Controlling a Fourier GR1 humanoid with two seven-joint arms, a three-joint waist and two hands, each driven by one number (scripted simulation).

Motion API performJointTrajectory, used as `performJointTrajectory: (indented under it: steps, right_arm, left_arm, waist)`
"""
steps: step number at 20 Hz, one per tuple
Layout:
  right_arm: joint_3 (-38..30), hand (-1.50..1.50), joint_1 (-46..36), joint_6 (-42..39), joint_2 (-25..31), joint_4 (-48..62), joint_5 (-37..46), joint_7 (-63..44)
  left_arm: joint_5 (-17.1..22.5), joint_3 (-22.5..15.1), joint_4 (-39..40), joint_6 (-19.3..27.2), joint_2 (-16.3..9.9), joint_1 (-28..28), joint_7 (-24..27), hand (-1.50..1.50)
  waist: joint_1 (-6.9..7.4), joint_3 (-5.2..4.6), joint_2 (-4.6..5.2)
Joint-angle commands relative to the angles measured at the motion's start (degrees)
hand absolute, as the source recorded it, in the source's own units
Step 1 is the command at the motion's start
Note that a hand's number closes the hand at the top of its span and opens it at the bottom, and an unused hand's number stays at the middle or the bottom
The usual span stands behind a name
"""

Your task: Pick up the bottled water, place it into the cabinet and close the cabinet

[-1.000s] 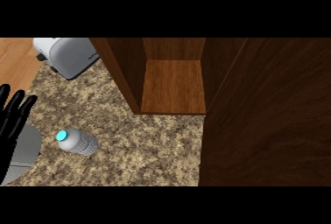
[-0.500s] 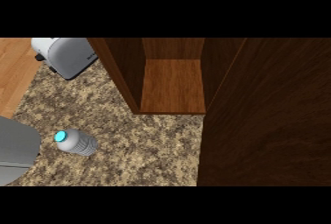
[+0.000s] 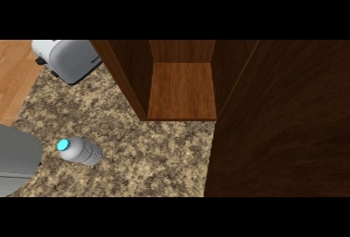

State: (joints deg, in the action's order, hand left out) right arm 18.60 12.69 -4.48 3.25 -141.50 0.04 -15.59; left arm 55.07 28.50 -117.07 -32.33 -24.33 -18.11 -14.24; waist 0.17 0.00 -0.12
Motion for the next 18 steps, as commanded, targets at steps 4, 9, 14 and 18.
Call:
performJointTrajectory:
  steps: [4, 9, 14, 18]
  right_arm:
    - [5.82, -1.50, 0.08, 3.15, -0.94, -6.55, 5.55, -6.58]
    - [1.88, -1.50, 0.22, 1.27, 1.29, -3.74, 1.48, -2.54]
    - [7.27, -1.50, 1.20, 3.21, 1.52, -6.82, 6.22, -4.80]
    - [3.18, -1.50, 0.61, 2.64, 3.18, -5.90, 3.08, -3.22]
  left_arm:
    - [-8.33, -1.36, -2.14, -1.56, 4.69, 0.04, -1.39, -1.50]
    - [-14.01, -1.21, 8.33, -4.19, 3.58, 7.53, 0.13, -1.50]
    - [-20.41, -3.84, 13.06, -1.74, 5.51, 13.36, 0.68, -1.50]
    - [-27.53, -3.34, 19.43, -6.49, 8.69, 11.09, 7.47, -1.50]
  waist:
    - [-0.26, -0.01, -0.02]
    - [-0.53, 0.01, 0.09]
    - [-1.03, -0.01, 0.04]
    - [-0.75, 0.00, 0.07]
